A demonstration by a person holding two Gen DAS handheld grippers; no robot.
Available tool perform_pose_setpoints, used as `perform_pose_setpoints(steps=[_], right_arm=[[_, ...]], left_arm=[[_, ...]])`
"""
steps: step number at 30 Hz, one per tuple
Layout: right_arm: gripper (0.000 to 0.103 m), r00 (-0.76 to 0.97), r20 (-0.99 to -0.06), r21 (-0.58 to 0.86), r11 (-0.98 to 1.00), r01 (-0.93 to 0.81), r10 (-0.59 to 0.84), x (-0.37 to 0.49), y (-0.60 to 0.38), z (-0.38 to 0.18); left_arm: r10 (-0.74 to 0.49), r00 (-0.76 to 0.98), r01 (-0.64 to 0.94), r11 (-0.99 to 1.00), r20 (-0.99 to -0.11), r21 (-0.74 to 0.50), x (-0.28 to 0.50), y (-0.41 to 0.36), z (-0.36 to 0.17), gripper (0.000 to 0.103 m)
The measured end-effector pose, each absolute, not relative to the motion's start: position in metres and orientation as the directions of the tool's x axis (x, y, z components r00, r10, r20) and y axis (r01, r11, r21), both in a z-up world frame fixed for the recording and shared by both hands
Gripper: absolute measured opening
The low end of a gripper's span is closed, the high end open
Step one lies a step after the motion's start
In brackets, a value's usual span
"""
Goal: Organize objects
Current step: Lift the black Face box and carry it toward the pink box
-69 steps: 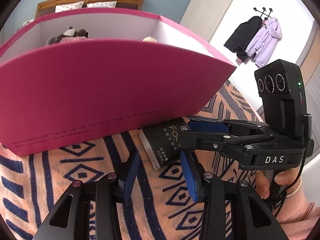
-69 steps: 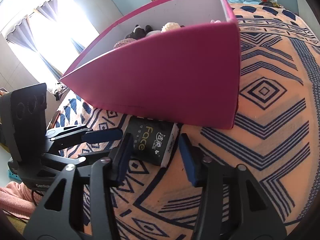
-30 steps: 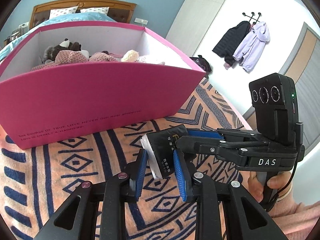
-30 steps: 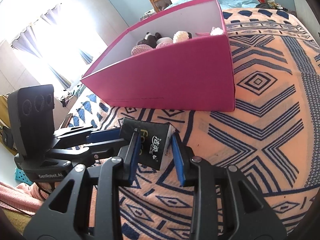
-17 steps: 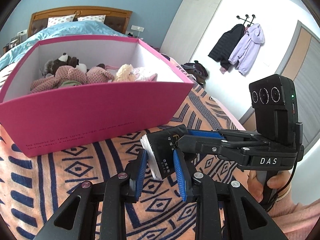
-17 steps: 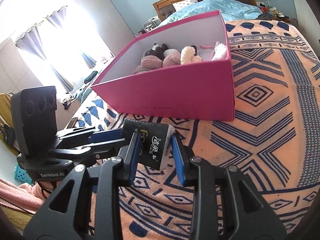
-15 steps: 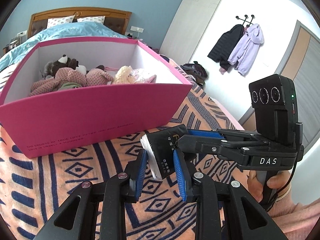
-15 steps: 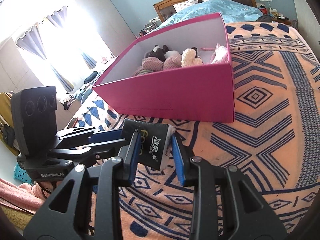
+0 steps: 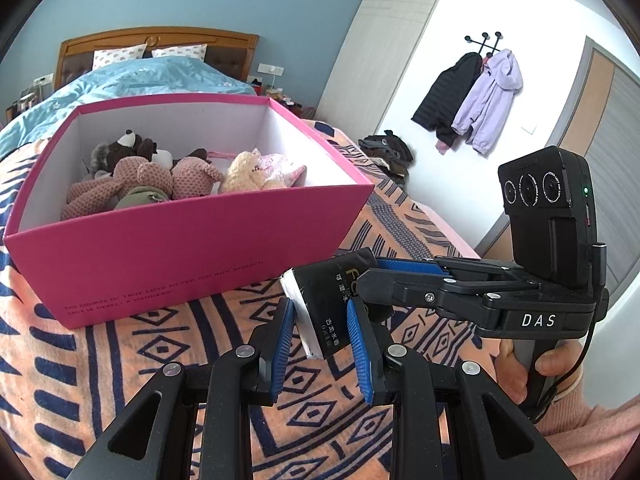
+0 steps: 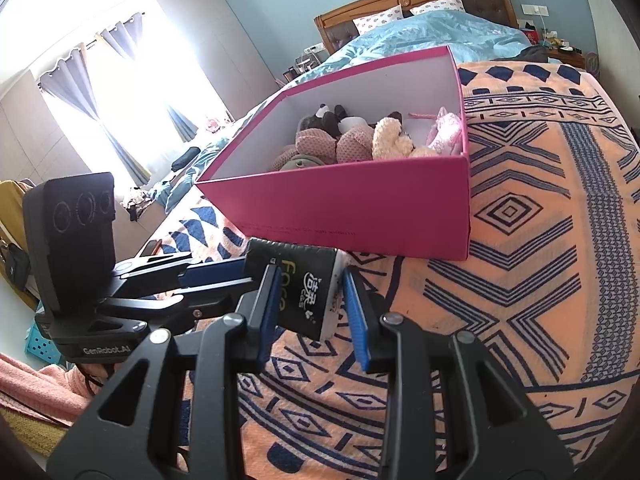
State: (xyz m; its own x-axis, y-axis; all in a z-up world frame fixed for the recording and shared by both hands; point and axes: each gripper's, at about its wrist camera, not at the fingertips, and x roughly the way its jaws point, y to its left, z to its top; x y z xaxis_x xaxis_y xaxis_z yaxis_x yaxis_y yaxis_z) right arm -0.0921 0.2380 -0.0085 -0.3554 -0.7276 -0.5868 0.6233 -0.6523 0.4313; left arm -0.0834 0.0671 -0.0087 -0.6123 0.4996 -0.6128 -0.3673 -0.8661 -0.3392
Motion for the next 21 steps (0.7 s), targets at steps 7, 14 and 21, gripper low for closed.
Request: perform_pose_setpoints(steps=[7,14,21], right_arm=[[0.035,-0.364,-0.580,0.423,-0.651,0.631,-0.729,-0.090,0.238,-0.003],[0.035,-0.371,-0.572,0.415,-0.649,0.638,-0.731,-0.089,0.238,0.002],[0.035,-0.379,-0.565,0.406,-0.647,0.645,-0.733,-0.089,0.237,0.007]], left_arm=[[0.499,-0.620,-0.372,-0.866,-0.605,-0.333,-0.083,0.067,-0.004,0.027],[0.499,-0.628,-0.378,-0.867,-0.597,-0.326,-0.082,0.067,-0.001,0.027],[0.495,-0.636,-0.377,-0.868,-0.592,-0.321,-0.083,0.066,0.003,0.027]])
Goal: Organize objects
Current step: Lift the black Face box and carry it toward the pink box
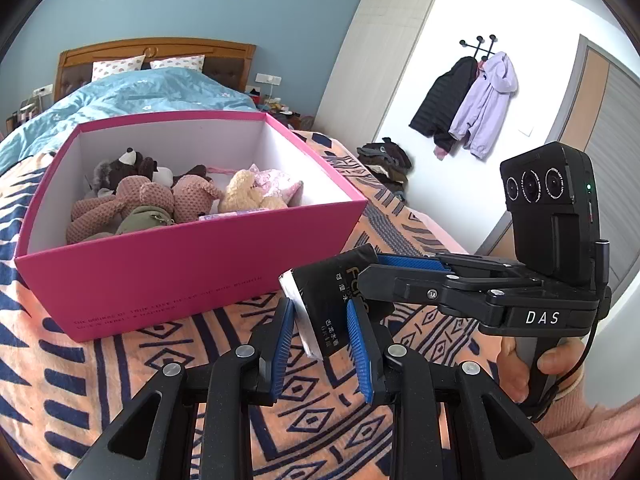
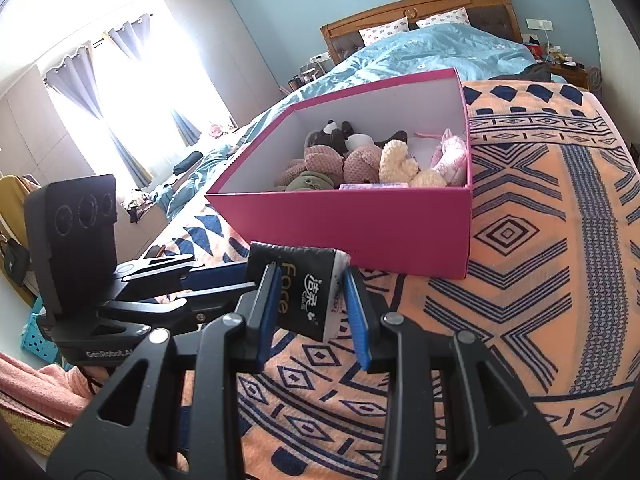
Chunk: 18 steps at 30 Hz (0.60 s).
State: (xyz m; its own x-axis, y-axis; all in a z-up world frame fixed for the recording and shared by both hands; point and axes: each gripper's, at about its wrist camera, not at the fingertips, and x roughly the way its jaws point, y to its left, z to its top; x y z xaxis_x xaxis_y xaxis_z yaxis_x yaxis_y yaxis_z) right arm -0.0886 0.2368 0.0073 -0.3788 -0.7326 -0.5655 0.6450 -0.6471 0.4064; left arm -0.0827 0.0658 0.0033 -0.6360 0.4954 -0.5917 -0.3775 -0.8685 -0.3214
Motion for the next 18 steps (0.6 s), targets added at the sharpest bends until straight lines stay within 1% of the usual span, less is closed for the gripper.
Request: perform_pose_setpoints(steps=[18], right_arm=[[0.036,-0.392,-0.552,0.380,-0.641,0.667,-0.736,-0.094,0.230,0.021]], left_arm=[[0.487,-0.651,-0.371,-0.873,-0.582,-0.316,-0.089,0.061,0.011,0.027]])
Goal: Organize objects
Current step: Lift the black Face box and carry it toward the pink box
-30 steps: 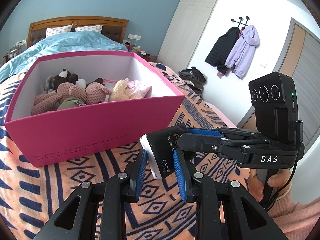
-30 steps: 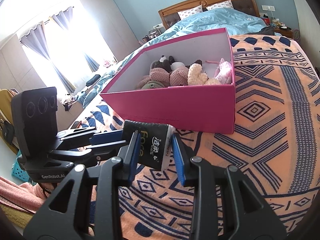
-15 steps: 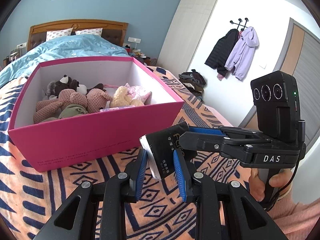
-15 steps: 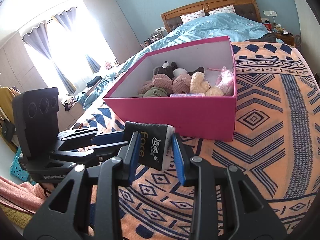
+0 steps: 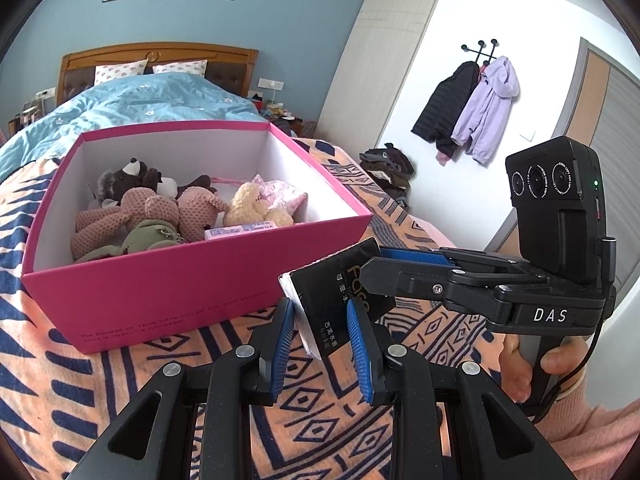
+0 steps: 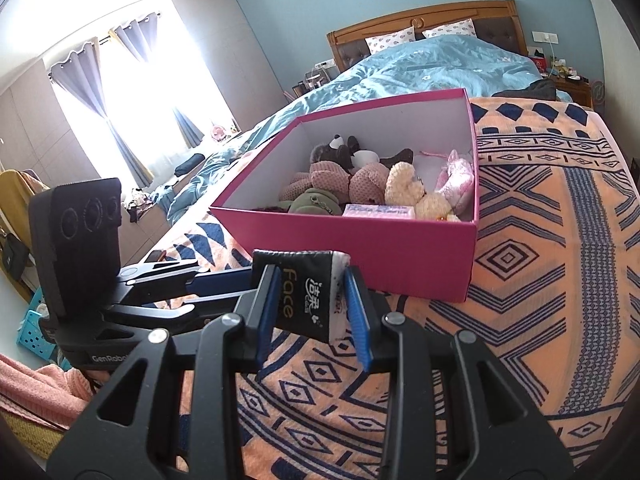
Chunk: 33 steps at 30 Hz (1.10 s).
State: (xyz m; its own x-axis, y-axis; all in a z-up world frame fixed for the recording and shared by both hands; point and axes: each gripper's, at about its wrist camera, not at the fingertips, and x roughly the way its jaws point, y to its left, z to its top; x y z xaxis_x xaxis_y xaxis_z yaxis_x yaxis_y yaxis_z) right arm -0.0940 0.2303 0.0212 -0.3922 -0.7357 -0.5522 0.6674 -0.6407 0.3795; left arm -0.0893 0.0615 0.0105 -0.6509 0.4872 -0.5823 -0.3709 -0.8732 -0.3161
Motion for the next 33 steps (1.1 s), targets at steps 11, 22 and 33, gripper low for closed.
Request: perform_pose_setpoints(steps=[11,22,33], right_arm=[[0.036,-0.396,-0.548,0.369,-0.638,0.676,-0.737,-0.098,0.226,0.025],[0.036,-0.400,-0.538,0.367,-0.634,0.681,-0.742,-0.102,0.225,0.030],[0.036,-0.410,-0.527,0.356,-0.632,0.688,-0.744,-0.107,0.223,0.037]], left_arm=[[0.481,-0.661,-0.365,-0.877,-0.577,-0.312,-0.094,0.057,0.014,0.027],[0.477,-0.667,-0.364,-0.879,-0.572,-0.308,-0.100,0.056,0.018,0.027],[0.470,-0.676,-0.363,-0.882,-0.567,-0.299,-0.106,0.055,0.023,0.027]])
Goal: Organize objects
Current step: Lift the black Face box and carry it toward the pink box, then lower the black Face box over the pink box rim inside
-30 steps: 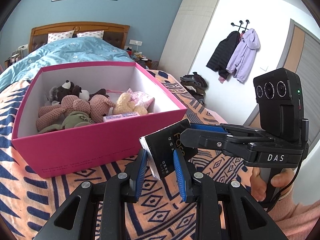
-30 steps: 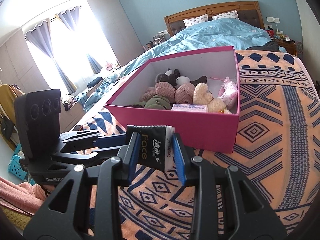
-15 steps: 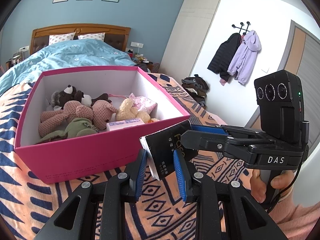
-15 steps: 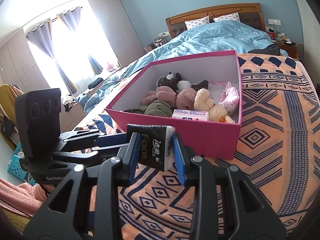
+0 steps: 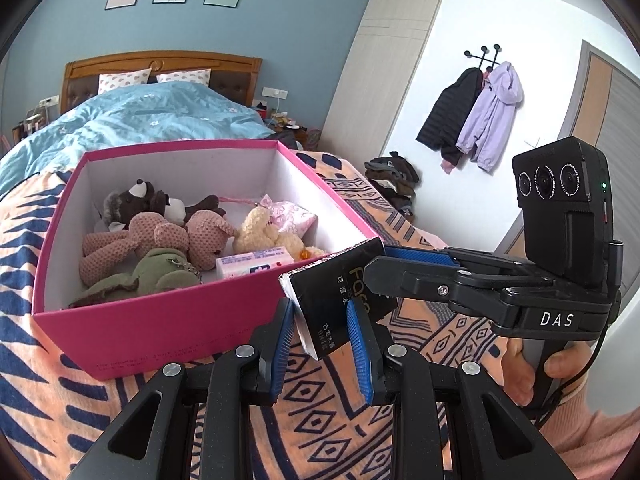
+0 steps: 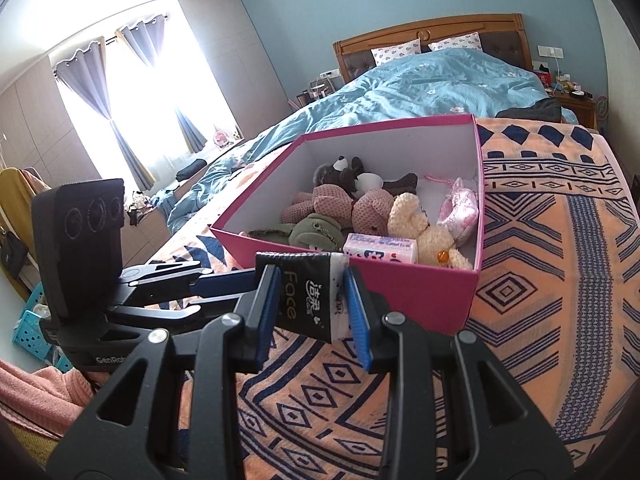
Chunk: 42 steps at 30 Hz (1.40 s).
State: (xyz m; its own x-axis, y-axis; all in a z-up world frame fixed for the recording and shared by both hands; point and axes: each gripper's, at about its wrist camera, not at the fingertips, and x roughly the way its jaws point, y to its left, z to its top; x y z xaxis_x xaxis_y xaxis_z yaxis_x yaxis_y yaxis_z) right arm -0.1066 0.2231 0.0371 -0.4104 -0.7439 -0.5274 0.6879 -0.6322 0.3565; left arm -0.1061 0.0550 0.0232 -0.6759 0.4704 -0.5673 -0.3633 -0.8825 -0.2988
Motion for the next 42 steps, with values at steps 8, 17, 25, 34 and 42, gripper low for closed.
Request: perform_pose_setpoints(steps=[8,17,25,34,42], right_arm=[[0.036,-0.414,-0.525,0.352,-0.632,0.690,-0.744,-0.109,0.221,0.039],[0.036,-0.415,-0.518,0.349,-0.627,0.696,-0.748,-0.114,0.219,0.044],[0.036,-0.416,-0.517,0.349,-0.628,0.696,-0.748,-0.119,0.218,0.045],[0.036,-0.419,-0.515,0.348,-0.629,0.695,-0.748,-0.122,0.217,0.046],[0.036,-0.419,-0.514,0.349,-0.628,0.695,-0.749,-0.131,0.213,0.049]], left_arm=[[0.470,-0.676,-0.361,-0.883,-0.568,-0.300,-0.110,0.054,0.023,0.027],[0.466,-0.681,-0.355,-0.885,-0.565,-0.303,-0.116,0.052,0.025,0.027],[0.463,-0.683,-0.353,-0.886,-0.565,-0.299,-0.120,0.052,0.026,0.027],[0.457,-0.686,-0.347,-0.889,-0.566,-0.298,-0.127,0.051,0.028,0.027],[0.446,-0.691,-0.339,-0.895,-0.568,-0.291,-0.135,0.048,0.030,0.027]])
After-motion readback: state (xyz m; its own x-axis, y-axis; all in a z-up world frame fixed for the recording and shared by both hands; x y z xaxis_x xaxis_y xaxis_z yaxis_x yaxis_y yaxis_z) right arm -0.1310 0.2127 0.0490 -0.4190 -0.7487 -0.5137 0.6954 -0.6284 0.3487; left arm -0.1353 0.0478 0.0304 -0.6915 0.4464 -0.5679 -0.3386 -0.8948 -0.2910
